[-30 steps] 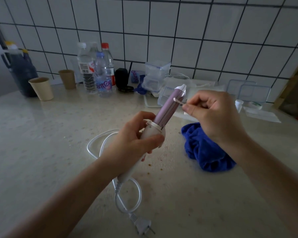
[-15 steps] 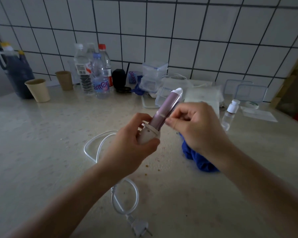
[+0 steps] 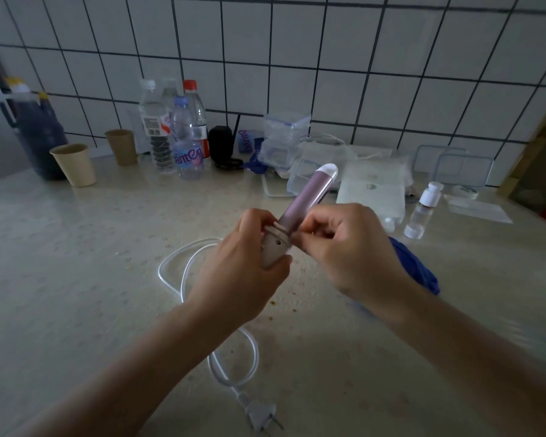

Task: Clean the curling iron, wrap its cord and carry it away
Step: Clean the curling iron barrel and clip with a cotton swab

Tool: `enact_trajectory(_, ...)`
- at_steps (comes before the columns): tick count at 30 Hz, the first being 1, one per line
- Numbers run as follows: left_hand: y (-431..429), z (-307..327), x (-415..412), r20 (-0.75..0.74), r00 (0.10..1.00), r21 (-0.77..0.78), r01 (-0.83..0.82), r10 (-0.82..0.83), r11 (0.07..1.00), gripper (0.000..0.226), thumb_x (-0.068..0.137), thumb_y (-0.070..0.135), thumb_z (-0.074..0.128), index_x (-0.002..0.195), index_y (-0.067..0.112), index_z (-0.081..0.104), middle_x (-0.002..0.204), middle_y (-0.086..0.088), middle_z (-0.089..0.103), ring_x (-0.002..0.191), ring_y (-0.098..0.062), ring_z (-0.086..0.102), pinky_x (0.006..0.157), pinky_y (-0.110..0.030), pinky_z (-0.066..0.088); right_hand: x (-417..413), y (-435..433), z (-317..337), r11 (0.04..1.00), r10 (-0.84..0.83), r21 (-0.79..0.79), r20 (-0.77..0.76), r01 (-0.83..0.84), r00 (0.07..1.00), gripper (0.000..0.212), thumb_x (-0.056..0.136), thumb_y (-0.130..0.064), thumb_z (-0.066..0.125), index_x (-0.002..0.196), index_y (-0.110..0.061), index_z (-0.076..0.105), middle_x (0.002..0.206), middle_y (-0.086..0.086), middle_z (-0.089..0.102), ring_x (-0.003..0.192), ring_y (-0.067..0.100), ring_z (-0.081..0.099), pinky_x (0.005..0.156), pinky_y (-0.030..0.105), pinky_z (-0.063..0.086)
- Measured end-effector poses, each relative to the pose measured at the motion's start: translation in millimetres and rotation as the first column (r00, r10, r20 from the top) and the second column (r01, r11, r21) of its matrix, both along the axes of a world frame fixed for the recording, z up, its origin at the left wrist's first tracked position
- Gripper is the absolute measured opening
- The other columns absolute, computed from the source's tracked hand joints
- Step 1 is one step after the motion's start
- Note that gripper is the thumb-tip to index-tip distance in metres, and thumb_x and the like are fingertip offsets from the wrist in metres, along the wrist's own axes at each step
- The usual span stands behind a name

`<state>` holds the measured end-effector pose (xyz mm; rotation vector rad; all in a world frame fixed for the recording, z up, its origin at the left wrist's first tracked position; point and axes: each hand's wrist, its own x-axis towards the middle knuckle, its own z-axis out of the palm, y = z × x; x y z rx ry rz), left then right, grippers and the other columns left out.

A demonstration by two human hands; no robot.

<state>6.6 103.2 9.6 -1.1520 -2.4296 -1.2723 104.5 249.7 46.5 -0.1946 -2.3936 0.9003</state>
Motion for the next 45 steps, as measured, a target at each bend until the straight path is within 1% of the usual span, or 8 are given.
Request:
enact_trajectory(5,0.3,0.0,2.4,-0.062,0.998,-0.052,-0.016,0.013,0.999,0.045,0.084,0.043,0.073,0.110,0.043,0.037,0.085,0.020,0.052,0.064,-0.001,0.053,0.048,-0.021,0.031,0.8,36.5,22.5,0.979,-0.194,-0.086,-0.124,0.185,0.973,0.024,0.089,-0.015,0.081,0.067,-0.016,0.070,0.053,0.006,0.063,0.044,0.024,0.047,0.048,0.032,0.040)
enact_trajectory(12,-0.3,-1.3,0.3,-0.046,0.999,-0.011,-0.010,0.009,1.000,0.045,0.084,0.035,0.075,0.107,0.038,0.037,0.085,0.016,0.052,0.065,-0.005,0.054,0.049,-0.033,0.044,0.6,3.3,0.8,0.999,-0.025,-0.024,-0.003,0.025,1.000,0.026,0.090,-0.019,0.081,0.067,-0.022,0.069,0.051,-0.011,0.061,0.040,0.003,0.043,0.041,0.015,0.036)
enact_trajectory(19,0.0,1.3,5.7,-0.120,0.993,-0.065,-0.010,0.002,0.998,0.046,0.084,0.039,0.075,0.107,0.041,0.035,0.087,0.026,0.044,0.061,-0.001,0.051,0.047,-0.022,0.031,2.5,42.5,29.2,0.964,-0.257,-0.117,-0.161,0.240,0.953,0.029,0.088,-0.015,0.081,0.063,-0.017,0.067,0.042,-0.007,0.048,0.040,0.006,0.035,0.043,0.014,0.029)
enact_trajectory(25,0.4,0.6,6.1,-0.148,0.989,-0.057,-0.023,0.014,0.998,0.050,0.083,0.033,0.079,0.107,0.033,0.036,0.094,0.015,0.047,0.062,-0.020,0.054,0.049,-0.027,0.039,1.3,-2.1,1.5,1.000,-0.010,0.009,0.034,0.010,0.999,0.028,0.091,-0.012,0.078,0.066,-0.020,0.069,0.052,-0.014,0.061,0.037,0.003,0.044,0.041,0.010,0.031)
enact_trajectory(30,0.3,1.6,10.0,-0.192,0.981,-0.101,-0.044,0.024,0.994,0.049,0.083,0.038,0.079,0.110,0.035,0.039,0.096,0.018,0.045,0.057,0.003,0.045,0.045,-0.015,0.022,1.5,40.0,29.3,0.973,-0.226,-0.064,-0.097,0.221,0.969,0.025,0.086,-0.016,0.080,0.063,-0.014,0.070,0.046,-0.001,0.054,0.042,0.006,0.040,0.049,0.026,0.038)
enact_trajectory(37,0.5,0.8,7.6,-0.120,0.992,-0.063,-0.034,0.027,0.997,0.048,0.083,0.036,0.078,0.107,0.035,0.037,0.093,0.016,0.046,0.062,-0.008,0.052,0.047,-0.030,0.038,0.0,7.6,3.4,0.999,-0.017,-0.029,0.027,0.018,0.999,0.029,0.091,-0.011,0.078,0.065,-0.018,0.068,0.047,-0.016,0.057,0.035,0.003,0.043,0.040,0.011,0.032)
enact_trajectory(42,0.7,0.6,11.5,-0.147,0.989,-0.095,-0.031,0.017,0.995,0.047,0.084,0.041,0.076,0.108,0.040,0.035,0.084,0.027,0.040,0.059,0.003,0.047,0.047,-0.018,0.025,2.3,44.9,32.7,0.961,-0.269,-0.100,-0.129,0.257,0.955,0.022,0.086,-0.016,0.080,0.065,-0.012,0.072,0.046,-0.004,0.055,0.042,0.007,0.040,0.047,0.024,0.037)
enact_trajectory(45,1.2,-1.2,10.5,-0.127,0.992,-0.072,-0.026,0.016,0.997,0.045,0.083,0.043,0.075,0.109,0.041,0.038,0.084,0.028,0.043,0.062,0.002,0.049,0.048,-0.019,0.027,3.0,37.4,27.3,0.973,-0.224,-0.090,-0.108,0.215,0.969,0.024,0.087,-0.016,0.080,0.066,-0.014,0.071,0.046,0.000,0.053,0.043,0.007,0.041,0.047,0.022,0.038)
